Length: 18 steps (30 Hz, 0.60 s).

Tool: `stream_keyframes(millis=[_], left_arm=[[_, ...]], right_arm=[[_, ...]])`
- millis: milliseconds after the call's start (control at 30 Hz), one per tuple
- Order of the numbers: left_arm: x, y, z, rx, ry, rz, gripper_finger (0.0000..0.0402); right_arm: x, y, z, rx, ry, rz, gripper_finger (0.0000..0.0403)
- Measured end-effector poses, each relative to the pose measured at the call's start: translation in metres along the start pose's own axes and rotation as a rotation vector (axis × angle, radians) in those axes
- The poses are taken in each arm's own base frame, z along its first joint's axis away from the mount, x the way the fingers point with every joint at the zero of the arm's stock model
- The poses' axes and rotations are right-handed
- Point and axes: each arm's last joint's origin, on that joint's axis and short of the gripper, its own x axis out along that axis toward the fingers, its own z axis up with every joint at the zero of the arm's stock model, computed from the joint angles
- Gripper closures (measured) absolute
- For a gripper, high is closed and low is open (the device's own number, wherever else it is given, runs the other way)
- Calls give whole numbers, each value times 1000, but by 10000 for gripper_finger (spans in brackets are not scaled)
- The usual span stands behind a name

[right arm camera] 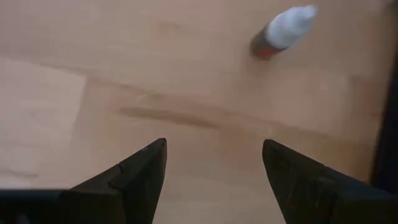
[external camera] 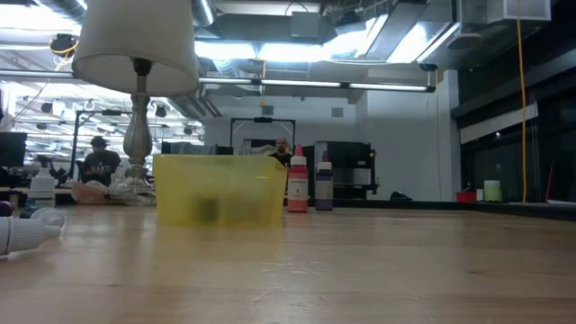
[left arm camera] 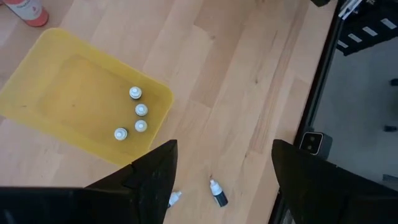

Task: Pick & Place food coloring
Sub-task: Put the small red bottle into the yellow bin

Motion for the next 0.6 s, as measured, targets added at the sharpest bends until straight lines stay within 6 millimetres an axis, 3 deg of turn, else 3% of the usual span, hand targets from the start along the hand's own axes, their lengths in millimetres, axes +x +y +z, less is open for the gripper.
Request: stream_keyframes(millis=[433,600], left_arm=[[-1,-4,-4,-16,9,-11,148],[0,-4,-4,-19,8,-9,148]], right_arm=[[3,11,14,47,4,-38,137],[2,9,9,187,108,-128,137]])
